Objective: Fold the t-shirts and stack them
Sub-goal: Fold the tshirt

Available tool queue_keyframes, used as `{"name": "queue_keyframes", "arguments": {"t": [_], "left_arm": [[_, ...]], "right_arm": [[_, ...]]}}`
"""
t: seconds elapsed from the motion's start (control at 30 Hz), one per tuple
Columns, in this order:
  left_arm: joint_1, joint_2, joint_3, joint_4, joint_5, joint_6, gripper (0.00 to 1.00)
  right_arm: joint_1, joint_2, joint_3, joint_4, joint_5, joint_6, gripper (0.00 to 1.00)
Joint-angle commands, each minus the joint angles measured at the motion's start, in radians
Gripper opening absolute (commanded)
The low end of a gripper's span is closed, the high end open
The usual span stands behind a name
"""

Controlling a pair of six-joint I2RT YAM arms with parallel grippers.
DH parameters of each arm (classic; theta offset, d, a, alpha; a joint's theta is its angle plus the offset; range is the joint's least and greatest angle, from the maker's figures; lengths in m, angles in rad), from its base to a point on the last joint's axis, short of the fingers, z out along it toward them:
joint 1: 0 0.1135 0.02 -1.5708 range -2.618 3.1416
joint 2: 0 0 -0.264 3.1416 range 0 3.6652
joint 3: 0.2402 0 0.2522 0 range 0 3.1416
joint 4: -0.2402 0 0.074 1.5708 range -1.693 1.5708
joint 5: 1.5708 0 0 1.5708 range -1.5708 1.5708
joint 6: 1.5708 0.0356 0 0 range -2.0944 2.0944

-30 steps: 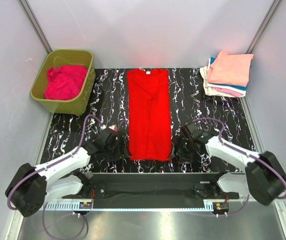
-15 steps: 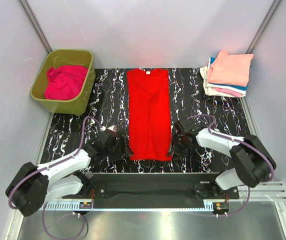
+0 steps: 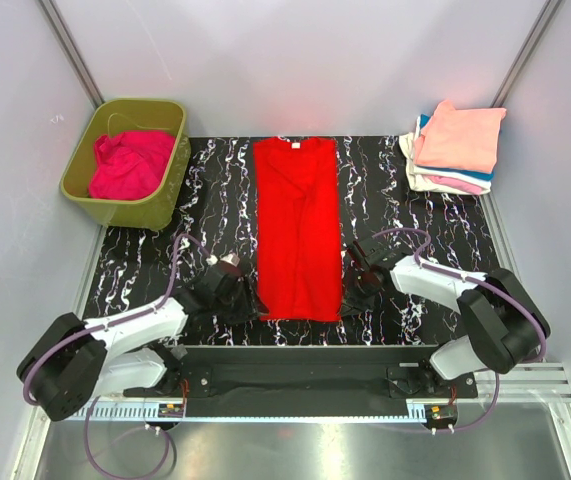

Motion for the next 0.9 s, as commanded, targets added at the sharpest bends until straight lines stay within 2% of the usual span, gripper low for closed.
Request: {"name": "queue_keyframes", "arguments": {"t": [0.0, 0.07, 0.1, 0.13, 0.33, 0.5, 0.73, 0.87], "left_arm": [[-0.009, 0.040, -0.027, -0.035, -0.027, 0.005, 0.44], [-0.009, 0.056, -0.020, -0.034, -0.041, 0.005, 0.24], [-0.010, 0.057, -0.019, -0.034, -0.045, 0.005, 0.07], [-0.010, 0.059, -0.011, -0.037, -0.048, 0.004, 0.00], [-0.019, -0.007, 0.033, -0.185, -0.096, -0.005, 0.00], [-0.050, -0.150, 0.061, -0.306, -0.114, -0.048, 0.00], [-0.134, -0.243, 0.118, -0.431, -0.116, -0.131, 0.00], [-0.139, -0.250, 0.185, -0.501, -0.153, -0.130, 0.00]], "right_arm": [[0.009, -0.006, 0.019, 0.012, 0.023, -0.009, 0.01], [0.009, -0.012, 0.014, 0.012, 0.021, -0.015, 0.00], [0.009, -0.017, 0.011, 0.015, 0.020, -0.015, 0.00], [0.009, -0.031, 0.008, 0.015, 0.020, -0.012, 0.00], [0.009, -0.129, -0.032, -0.016, 0.024, 0.025, 0.00], [0.022, -0.215, -0.079, -0.016, -0.029, 0.072, 0.00], [0.055, -0.330, -0.052, -0.096, -0.023, 0.109, 0.00], [0.062, -0.365, -0.027, -0.135, -0.017, 0.114, 0.00]]}}
